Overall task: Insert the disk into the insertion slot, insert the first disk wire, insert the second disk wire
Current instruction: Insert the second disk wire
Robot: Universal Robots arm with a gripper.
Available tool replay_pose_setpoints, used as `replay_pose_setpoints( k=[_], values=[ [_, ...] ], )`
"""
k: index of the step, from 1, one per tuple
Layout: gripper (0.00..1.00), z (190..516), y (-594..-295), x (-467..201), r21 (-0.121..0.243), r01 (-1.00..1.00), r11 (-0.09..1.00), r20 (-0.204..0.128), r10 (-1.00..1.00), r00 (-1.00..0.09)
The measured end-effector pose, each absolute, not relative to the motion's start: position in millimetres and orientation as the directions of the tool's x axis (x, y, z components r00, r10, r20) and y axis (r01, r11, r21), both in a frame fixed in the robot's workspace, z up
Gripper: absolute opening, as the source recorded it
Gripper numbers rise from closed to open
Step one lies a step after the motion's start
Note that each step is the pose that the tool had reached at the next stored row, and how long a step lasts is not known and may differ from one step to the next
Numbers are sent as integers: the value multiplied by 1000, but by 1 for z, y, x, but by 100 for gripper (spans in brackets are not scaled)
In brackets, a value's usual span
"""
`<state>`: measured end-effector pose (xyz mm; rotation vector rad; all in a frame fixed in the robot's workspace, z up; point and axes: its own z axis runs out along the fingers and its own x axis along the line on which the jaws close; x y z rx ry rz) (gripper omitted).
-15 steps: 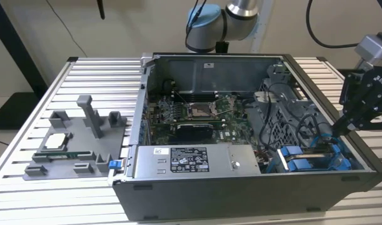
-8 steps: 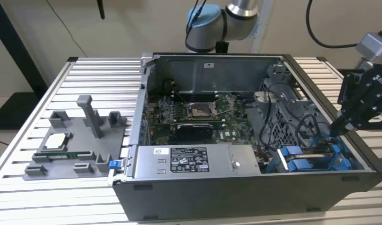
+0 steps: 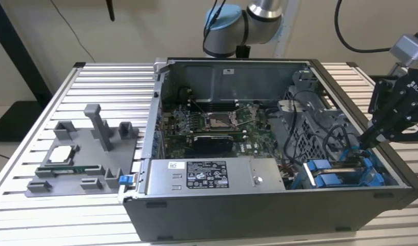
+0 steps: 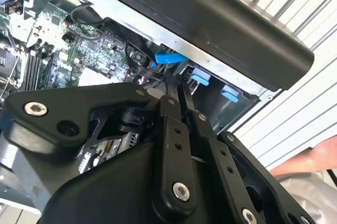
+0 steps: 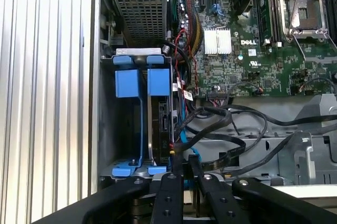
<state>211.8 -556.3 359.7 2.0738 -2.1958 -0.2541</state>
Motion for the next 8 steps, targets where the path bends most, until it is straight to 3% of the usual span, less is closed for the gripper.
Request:
replay_pose_setpoints(
  k=[8],
  values=[
    [100,358,-556,212,183,-982,53,-35,-998,-60]
  ],
)
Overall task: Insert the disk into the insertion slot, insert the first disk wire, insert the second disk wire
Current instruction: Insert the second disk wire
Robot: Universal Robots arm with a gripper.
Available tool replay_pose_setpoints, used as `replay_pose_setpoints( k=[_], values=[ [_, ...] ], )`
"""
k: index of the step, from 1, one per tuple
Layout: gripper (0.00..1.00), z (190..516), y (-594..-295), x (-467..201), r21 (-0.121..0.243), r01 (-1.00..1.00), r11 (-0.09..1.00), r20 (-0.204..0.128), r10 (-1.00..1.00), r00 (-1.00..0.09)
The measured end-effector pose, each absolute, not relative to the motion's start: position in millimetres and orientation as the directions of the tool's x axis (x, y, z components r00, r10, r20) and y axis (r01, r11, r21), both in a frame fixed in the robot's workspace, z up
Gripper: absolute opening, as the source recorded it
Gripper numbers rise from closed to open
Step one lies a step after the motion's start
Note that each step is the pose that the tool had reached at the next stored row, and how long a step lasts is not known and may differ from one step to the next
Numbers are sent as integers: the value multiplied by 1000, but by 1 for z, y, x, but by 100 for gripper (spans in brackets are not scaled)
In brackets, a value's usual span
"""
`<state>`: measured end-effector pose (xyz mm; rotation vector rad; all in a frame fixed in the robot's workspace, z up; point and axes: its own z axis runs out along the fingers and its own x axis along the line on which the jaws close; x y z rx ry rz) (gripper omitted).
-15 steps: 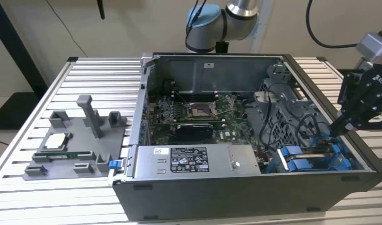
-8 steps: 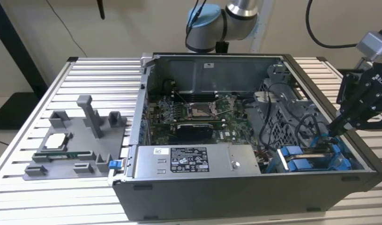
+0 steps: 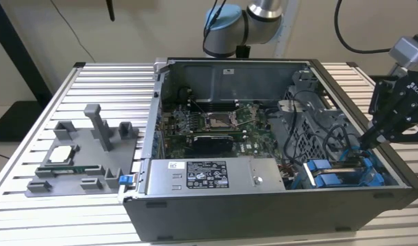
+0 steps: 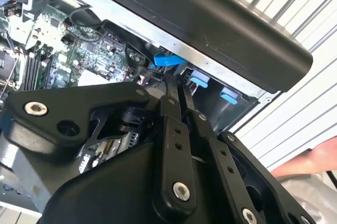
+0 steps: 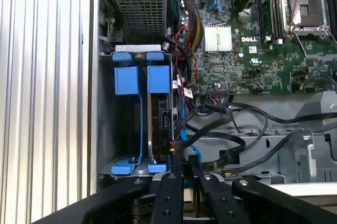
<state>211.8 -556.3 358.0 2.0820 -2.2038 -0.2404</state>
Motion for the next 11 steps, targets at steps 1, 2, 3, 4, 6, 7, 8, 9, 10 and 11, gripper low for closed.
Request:
replay_pose_setpoints(
  k=[1,2,3,4,6,7,8,9,10,11],
  values=[
    [100,358,-556,212,182,-982,53,-35,-998,-60],
    [100,358,-556,212,182,-982,53,-35,-998,-60],
    [100,358,-556,212,181,-982,53,-35,-998,-60],
    [100,357,-556,212,181,-982,53,-35,-998,-60],
    [100,356,-556,212,180,-982,53,-35,-998,-60],
    [100,355,-556,212,180,-982,53,-35,-998,-60],
    [100,354,-556,212,179,-982,53,-35,-998,-60],
    [100,353,-556,212,179,-982,53,-35,-998,-60],
    [100,352,-556,212,179,-982,53,-35,-998,-60],
    [100,351,-556,212,179,-983,53,-35,-998,-60]
  ],
)
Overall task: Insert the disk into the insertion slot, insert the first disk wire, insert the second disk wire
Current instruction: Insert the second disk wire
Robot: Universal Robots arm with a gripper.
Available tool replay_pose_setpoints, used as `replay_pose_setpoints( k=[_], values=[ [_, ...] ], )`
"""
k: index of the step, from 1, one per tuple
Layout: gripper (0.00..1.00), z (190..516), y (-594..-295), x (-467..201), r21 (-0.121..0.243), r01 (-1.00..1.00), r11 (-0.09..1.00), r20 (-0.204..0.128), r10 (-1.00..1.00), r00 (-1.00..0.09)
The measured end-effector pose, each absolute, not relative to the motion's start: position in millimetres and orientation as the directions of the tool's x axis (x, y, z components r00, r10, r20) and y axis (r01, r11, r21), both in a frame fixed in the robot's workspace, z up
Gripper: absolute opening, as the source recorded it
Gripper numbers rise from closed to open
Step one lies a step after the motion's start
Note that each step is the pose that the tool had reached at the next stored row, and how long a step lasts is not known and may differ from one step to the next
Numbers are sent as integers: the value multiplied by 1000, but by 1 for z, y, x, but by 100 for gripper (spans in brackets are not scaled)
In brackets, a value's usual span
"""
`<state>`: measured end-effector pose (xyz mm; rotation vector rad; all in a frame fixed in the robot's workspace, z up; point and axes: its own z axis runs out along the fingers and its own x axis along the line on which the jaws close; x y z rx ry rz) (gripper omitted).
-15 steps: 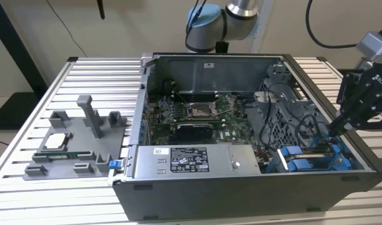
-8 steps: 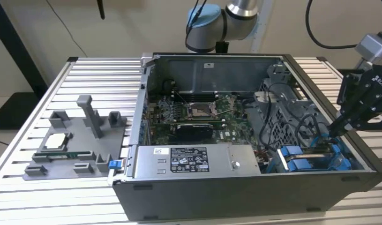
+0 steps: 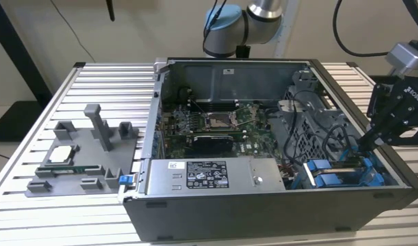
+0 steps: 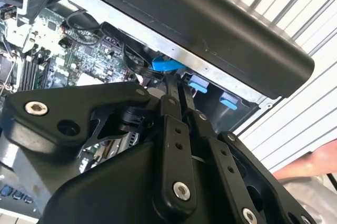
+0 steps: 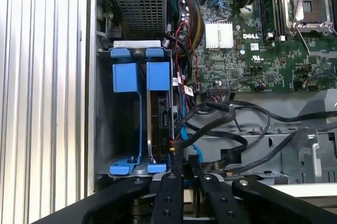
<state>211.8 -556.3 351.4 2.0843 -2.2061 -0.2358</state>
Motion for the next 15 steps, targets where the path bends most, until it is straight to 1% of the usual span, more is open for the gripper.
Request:
replay_pose_setpoints(
  k=[14,15],
  values=[
    [100,353,-564,211,183,-982,53,-35,-998,-60],
    [0,353,-565,211,183,-982,53,-35,-998,-60]
  ],
)
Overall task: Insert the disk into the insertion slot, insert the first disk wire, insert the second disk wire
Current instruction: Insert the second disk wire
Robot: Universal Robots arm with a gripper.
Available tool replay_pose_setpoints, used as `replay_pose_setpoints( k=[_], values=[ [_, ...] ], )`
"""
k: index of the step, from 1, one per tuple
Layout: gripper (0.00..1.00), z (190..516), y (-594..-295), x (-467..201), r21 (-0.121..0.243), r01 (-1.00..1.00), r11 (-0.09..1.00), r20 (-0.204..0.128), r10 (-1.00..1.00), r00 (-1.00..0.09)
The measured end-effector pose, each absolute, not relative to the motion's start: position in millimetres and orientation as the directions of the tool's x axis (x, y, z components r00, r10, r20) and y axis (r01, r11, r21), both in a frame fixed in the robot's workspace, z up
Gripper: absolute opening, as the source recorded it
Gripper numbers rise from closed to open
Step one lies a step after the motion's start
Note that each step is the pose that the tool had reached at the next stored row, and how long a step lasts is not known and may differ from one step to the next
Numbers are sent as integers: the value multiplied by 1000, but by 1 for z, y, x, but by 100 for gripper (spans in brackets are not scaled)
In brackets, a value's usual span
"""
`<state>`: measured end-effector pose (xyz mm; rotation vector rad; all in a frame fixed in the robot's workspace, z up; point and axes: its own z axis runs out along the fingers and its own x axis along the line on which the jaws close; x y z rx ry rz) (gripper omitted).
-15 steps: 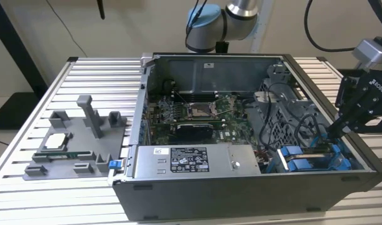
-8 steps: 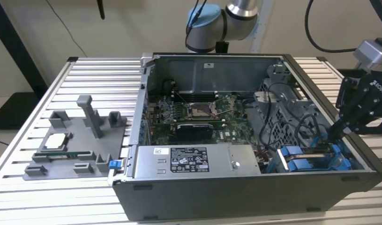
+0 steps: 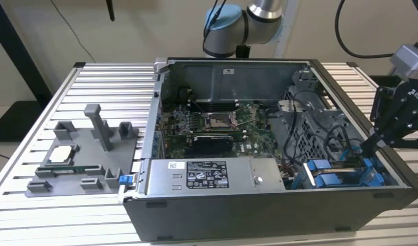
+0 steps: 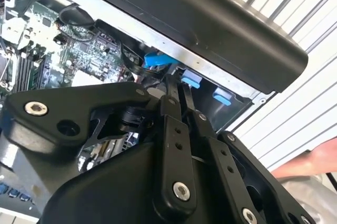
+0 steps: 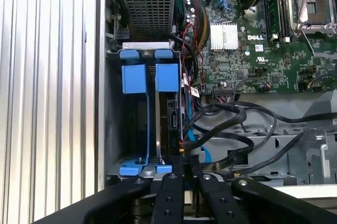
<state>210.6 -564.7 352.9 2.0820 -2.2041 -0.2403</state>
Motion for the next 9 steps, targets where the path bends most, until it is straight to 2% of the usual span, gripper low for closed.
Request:
replay_pose_setpoints(
  k=[9],
  values=[
    [0,365,-566,209,183,-982,52,-40,-997,-60]
  ],
)
